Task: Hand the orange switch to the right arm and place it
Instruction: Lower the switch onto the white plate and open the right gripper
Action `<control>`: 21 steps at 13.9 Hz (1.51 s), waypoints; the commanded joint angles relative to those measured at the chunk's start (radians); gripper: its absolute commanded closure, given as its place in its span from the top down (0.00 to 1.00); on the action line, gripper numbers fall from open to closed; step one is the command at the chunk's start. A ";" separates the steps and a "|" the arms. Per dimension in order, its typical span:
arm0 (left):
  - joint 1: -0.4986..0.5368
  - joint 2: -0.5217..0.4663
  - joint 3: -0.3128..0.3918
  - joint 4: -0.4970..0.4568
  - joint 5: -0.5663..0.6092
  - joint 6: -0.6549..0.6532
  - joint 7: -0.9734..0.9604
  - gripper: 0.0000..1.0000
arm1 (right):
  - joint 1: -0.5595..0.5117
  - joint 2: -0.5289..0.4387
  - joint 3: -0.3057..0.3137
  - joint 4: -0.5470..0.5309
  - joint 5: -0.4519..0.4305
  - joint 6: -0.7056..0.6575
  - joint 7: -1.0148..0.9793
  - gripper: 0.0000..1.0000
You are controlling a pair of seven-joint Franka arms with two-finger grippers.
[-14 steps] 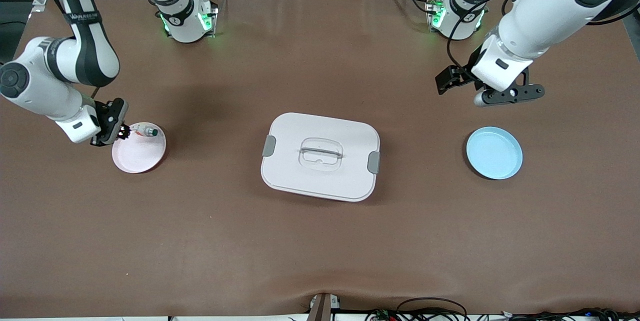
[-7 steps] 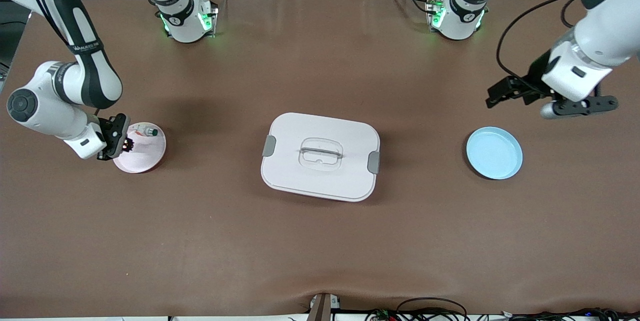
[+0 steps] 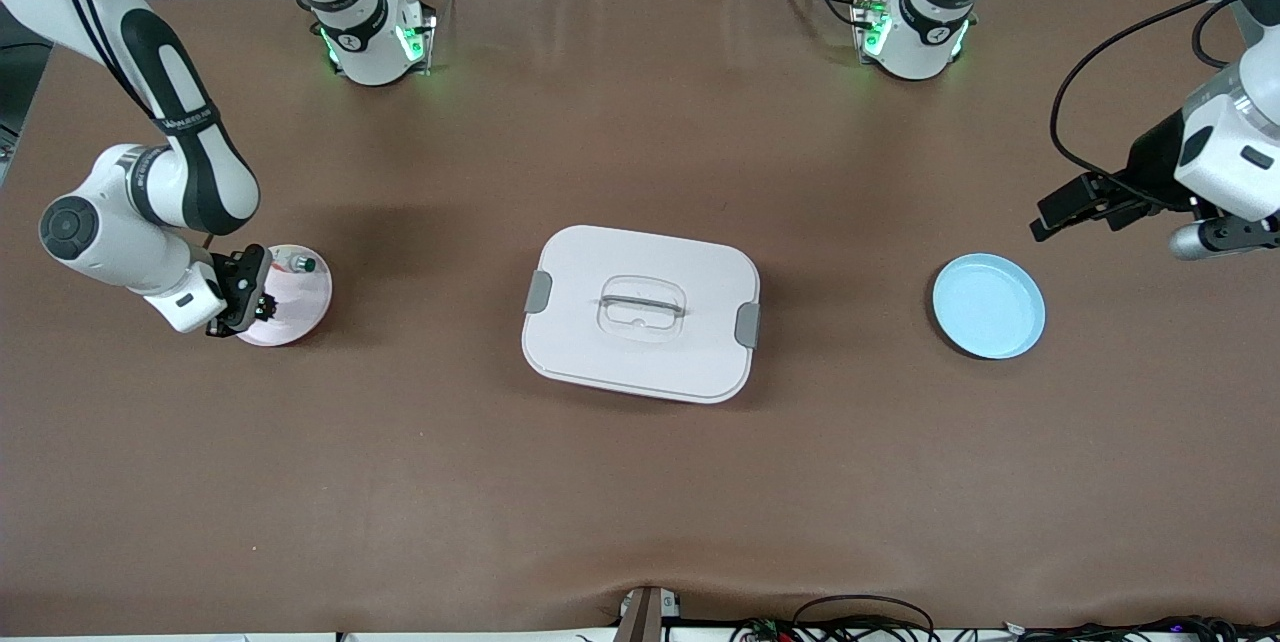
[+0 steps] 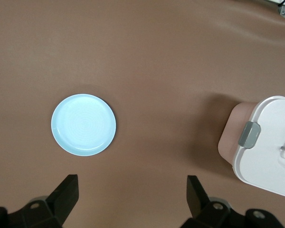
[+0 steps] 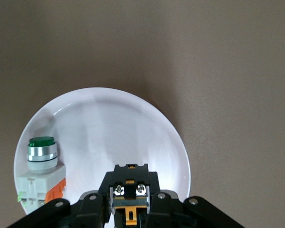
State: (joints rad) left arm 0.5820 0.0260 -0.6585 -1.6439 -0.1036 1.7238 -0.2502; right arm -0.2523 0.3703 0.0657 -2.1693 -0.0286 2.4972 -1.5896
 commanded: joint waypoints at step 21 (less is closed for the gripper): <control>-0.610 0.025 0.583 0.015 0.061 -0.018 0.005 1.00 | 0.041 -0.094 0.000 -0.149 -0.372 0.083 0.401 0.00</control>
State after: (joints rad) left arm -0.0133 0.0464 -0.0898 -1.6418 -0.0648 1.7219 -0.2502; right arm -0.2120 0.2790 0.0630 -2.3097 -0.3773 2.5752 -1.1867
